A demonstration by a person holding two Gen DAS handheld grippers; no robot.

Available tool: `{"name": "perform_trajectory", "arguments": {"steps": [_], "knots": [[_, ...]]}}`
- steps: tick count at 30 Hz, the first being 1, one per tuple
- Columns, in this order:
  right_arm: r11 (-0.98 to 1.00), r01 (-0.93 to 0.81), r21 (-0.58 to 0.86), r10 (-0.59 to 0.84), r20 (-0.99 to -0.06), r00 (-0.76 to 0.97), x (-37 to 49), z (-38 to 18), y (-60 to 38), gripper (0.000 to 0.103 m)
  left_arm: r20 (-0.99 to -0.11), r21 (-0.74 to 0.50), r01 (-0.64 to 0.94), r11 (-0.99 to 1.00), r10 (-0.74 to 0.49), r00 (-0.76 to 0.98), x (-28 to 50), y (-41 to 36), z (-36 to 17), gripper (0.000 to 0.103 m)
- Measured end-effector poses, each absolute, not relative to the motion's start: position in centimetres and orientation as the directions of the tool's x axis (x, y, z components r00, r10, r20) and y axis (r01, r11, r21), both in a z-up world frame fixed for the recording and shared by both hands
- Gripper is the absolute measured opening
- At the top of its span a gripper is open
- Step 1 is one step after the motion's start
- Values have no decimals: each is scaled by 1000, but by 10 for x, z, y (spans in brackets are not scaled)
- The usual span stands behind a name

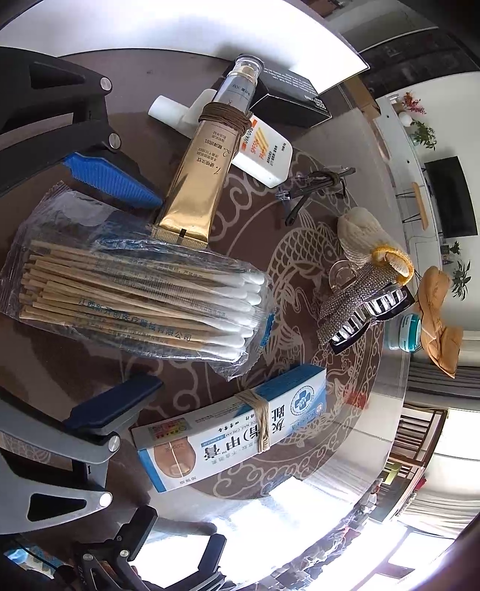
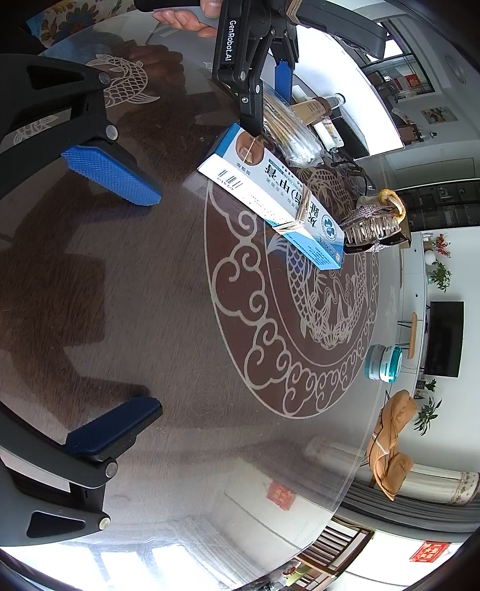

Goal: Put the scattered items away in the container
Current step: 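Grasp the cotton swab bag with the left gripper and lift it, then grasp the blue-white ointment box with the right gripper while the left gripper holds the swabs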

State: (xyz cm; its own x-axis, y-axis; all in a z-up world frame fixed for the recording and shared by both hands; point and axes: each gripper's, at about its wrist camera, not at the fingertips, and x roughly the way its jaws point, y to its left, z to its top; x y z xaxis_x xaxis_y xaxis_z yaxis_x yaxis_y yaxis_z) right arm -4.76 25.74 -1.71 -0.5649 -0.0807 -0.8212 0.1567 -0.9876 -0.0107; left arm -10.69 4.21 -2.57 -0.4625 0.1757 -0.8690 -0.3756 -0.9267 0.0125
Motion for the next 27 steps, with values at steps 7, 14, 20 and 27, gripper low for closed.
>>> {"name": "perform_trajectory", "arguments": {"steps": [7, 14, 20, 27], "knots": [[-988, 156, -11, -81, -821, -565, -47, -17, 258, 103, -861, 9, -381, -924, 187, -474, -108, 45, -26, 88], [-988, 156, -10, -81, -821, -565, -47, -17, 258, 103, -841, -45, -319, -947, 208, -499, -98, 25, -17, 34], [-988, 153, -11, -78, -821, -566, -48, -17, 258, 103, -827, -84, -165, -983, 161, -539, -43, -4, -18, 33], [-989, 147, 10, -89, -834, -544, -55, -16, 255, 103, -794, -35, -11, -999, 34, -607, -2, -35, -23, 44]]}}
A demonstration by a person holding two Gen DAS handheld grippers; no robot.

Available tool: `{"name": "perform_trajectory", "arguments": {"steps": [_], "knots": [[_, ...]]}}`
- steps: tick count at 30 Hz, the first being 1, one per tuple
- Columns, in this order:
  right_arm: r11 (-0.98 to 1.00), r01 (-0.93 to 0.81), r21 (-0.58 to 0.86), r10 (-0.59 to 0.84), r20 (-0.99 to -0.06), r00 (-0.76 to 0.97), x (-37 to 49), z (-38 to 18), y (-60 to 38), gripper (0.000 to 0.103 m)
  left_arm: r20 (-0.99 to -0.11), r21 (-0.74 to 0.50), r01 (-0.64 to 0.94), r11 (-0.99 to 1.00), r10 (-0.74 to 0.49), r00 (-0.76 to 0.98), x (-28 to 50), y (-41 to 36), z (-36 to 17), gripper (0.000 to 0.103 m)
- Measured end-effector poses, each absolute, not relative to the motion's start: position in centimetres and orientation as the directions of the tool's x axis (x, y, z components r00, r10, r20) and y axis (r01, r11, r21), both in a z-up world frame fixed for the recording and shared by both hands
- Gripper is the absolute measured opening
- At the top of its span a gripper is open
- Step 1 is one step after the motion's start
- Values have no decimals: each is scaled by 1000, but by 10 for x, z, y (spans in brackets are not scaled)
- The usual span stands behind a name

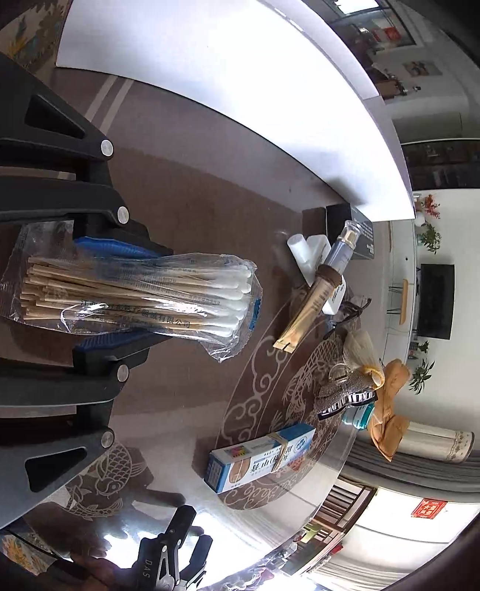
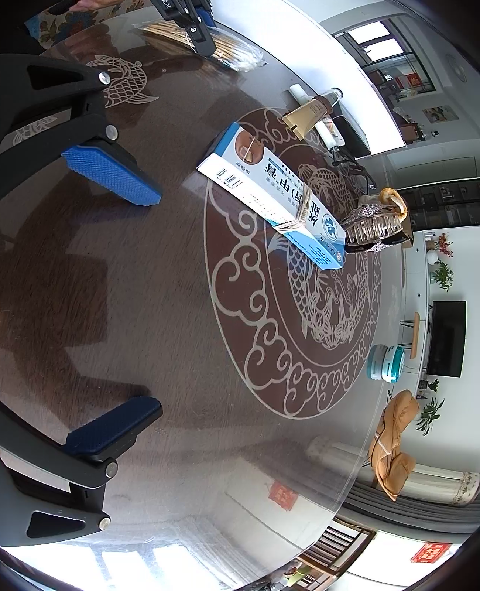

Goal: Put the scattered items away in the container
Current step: 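Grasp the blue-white ointment box with the right gripper while the left gripper holds the swabs, then carry the swab bag and ointment box over the container and release both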

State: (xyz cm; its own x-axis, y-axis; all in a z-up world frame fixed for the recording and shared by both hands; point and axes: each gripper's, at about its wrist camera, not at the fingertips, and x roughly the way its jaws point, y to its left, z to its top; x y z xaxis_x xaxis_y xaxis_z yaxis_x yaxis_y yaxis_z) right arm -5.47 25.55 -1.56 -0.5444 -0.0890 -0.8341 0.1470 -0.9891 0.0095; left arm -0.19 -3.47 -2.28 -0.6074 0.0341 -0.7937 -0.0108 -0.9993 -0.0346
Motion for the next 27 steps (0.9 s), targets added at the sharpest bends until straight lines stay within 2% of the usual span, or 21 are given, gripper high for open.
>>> {"name": "perform_trajectory", "arguments": {"steps": [1, 3, 8, 11, 12, 14, 15, 16, 17, 18, 21, 27], "knots": [[-988, 142, 61, -129, -835, -535, -58, -14, 255, 103, -798, -15, -10, -1000, 18, -602, -5, -36, -24, 55], [-970, 142, 197, -243, -819, -521, -66, -4, 250, 103, -808, 14, -7, -1000, -8, -588, -12, -39, -26, 71], [-960, 146, 238, -279, -819, -502, -104, 9, 205, 103, -810, 10, -25, -1000, 6, -586, -16, -49, -28, 77], [-980, 132, 151, -196, -859, -473, -125, -1, 179, 103, -815, 12, -46, -999, 17, -579, -17, -50, -28, 77], [-985, 129, 113, -161, -870, -466, -131, -6, 173, 103, -816, 10, -52, -999, 22, -578, -17, -50, -28, 76], [-988, 140, 71, -129, -876, -464, -136, -11, 167, 94, -808, 5, -75, -997, 40, -588, -16, -49, -27, 64], [-987, 153, 42, -112, -869, -482, -135, -10, 166, 76, -803, 4, -94, -996, 52, -594, -15, -47, -25, 42], [-984, 176, 26, -110, -863, -492, -132, -8, 165, 55, -805, 1, -106, -994, 63, -590, -15, -46, -24, 34], [-979, 200, 24, -122, -863, -490, -130, -7, 165, 51, -806, -22, -114, -993, 85, -586, -15, -47, -23, 32], [-975, 220, 20, -128, -864, -486, -126, -6, 167, 42, -804, -52, -118, -992, 111, -584, -14, -49, -22, 29], [-964, 267, -2, -134, -862, -489, -105, 0, 176, 42, -795, -108, -127, -986, 162, -585, -5, -51, -16, 29], [-956, 282, 80, -216, -842, -494, -59, 23, 201, 42, -784, -105, -168, -980, 186, -592, 13, -39, -9, 29]]}}
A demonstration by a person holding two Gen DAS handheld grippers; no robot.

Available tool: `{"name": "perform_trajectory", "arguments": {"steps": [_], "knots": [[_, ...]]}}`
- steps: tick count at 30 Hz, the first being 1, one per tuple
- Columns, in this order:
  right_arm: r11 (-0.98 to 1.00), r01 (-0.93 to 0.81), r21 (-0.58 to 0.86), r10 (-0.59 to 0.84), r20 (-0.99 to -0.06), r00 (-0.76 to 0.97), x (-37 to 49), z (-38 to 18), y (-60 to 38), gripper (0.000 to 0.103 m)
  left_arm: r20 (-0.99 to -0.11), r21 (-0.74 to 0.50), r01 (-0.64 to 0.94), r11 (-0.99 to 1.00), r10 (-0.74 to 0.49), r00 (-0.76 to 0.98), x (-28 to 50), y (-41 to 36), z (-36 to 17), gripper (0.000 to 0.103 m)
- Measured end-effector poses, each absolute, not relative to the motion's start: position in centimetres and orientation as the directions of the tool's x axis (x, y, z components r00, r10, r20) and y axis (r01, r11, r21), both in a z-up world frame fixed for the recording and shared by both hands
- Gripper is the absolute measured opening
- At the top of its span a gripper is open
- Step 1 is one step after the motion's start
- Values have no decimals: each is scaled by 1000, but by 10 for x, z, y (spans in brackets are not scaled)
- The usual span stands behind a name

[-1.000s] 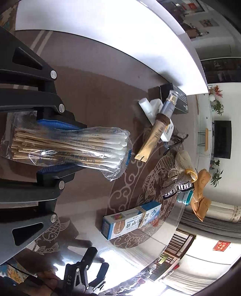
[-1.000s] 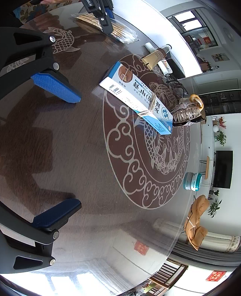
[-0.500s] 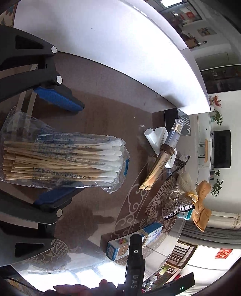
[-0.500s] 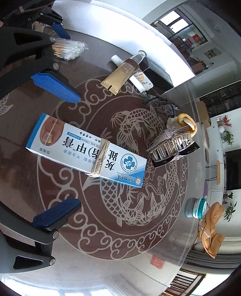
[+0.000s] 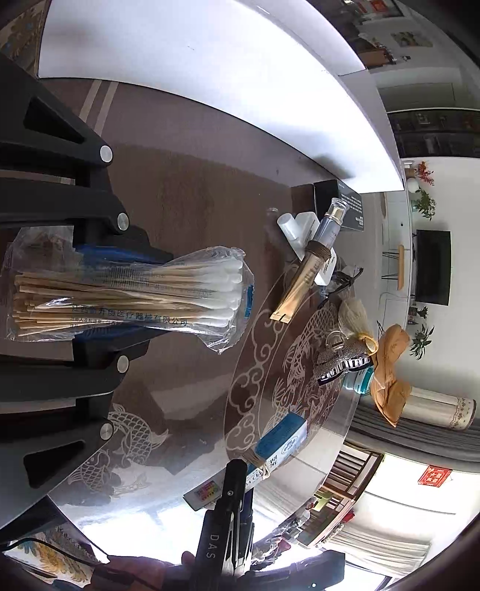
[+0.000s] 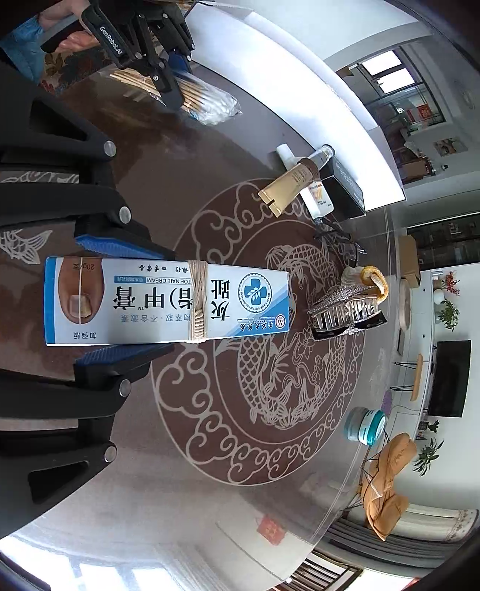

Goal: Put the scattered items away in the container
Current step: 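Carry the swab bag and ointment box over the container and release both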

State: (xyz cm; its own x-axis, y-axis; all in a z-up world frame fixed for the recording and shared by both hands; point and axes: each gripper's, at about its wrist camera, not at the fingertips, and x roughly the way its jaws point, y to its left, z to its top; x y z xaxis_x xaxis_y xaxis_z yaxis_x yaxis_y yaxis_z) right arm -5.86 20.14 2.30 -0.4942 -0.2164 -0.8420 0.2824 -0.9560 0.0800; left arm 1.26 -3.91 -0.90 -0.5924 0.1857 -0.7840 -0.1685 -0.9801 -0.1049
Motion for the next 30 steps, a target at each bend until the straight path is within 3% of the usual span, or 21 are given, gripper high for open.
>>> {"name": "perform_trajectory", "arguments": {"steps": [9, 13, 17, 24, 30], "knots": [[-927, 345, 150, -313, -815, -487, -43, 55, 168, 42, -731, -146, -163, -976, 218, -647, 23, -65, 37, 28], [-893, 414, 177, -386, -774, -502, -48, 87, 121, 42, -680, -173, -130, -976, 214, -702, 24, -108, 78, 29], [-836, 511, 199, -474, -729, -493, -55, 122, 53, 42, -649, -155, -44, -987, 136, -748, 22, -172, 110, 28], [-710, 677, 193, -596, -677, -432, -59, 163, -88, 42, -674, -145, 153, -978, -15, -738, 6, -293, 122, 28], [-662, 739, 125, -585, -702, -406, -66, 152, -172, 42, -723, -131, 220, -967, -59, -688, -5, -340, 102, 28]]}}
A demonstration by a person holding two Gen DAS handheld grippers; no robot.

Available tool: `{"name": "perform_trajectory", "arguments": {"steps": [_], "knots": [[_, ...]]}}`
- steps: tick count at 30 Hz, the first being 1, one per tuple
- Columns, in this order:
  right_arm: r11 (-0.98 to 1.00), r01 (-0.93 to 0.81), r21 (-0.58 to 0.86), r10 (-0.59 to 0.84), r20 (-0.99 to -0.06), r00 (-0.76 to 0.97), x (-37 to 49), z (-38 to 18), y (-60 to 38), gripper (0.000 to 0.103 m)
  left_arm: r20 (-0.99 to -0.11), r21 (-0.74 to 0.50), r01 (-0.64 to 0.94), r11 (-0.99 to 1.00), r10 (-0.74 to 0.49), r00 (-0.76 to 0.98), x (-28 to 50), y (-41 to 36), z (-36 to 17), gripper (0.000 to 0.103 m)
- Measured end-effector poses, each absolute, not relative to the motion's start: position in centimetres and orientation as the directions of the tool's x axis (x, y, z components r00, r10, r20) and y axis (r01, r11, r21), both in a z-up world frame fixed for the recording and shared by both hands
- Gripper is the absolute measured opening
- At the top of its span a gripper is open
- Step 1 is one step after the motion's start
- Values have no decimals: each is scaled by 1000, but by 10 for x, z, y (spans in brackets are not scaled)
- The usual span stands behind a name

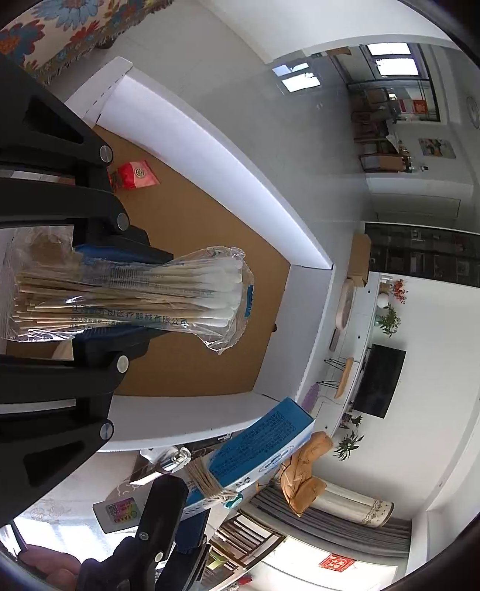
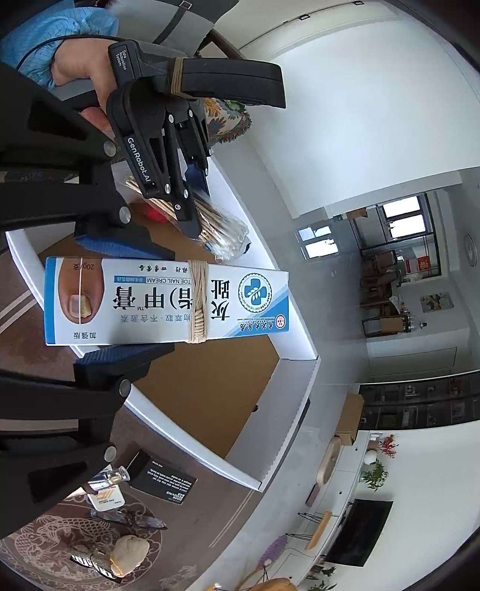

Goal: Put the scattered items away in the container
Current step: 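Carry the swab bag and ointment box over the container and release both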

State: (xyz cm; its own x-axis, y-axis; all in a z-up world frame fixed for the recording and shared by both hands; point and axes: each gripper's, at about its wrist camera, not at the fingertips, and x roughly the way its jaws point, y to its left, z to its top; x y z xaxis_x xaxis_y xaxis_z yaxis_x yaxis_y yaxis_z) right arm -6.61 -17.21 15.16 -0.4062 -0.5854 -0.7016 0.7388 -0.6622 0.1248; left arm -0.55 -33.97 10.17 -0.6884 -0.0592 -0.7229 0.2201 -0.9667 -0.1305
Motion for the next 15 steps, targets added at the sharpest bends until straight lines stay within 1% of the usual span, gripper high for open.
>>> {"name": "perform_trajectory", "arguments": {"steps": [6, 11, 15], "knots": [[-678, 731, 81, -517, -759, -396, -97, 113, -205, 42, -776, -111, 244, -963, -69, -627, -28, -359, 74, 28], [-697, 713, 75, -489, -776, -397, -113, 92, -211, 42, -801, -73, 236, -969, -84, -593, -39, -359, 59, 28], [-700, 712, 55, -468, -789, -398, -121, 80, -214, 42, -806, -38, 230, -972, -107, -582, -39, -356, 57, 29]]}}
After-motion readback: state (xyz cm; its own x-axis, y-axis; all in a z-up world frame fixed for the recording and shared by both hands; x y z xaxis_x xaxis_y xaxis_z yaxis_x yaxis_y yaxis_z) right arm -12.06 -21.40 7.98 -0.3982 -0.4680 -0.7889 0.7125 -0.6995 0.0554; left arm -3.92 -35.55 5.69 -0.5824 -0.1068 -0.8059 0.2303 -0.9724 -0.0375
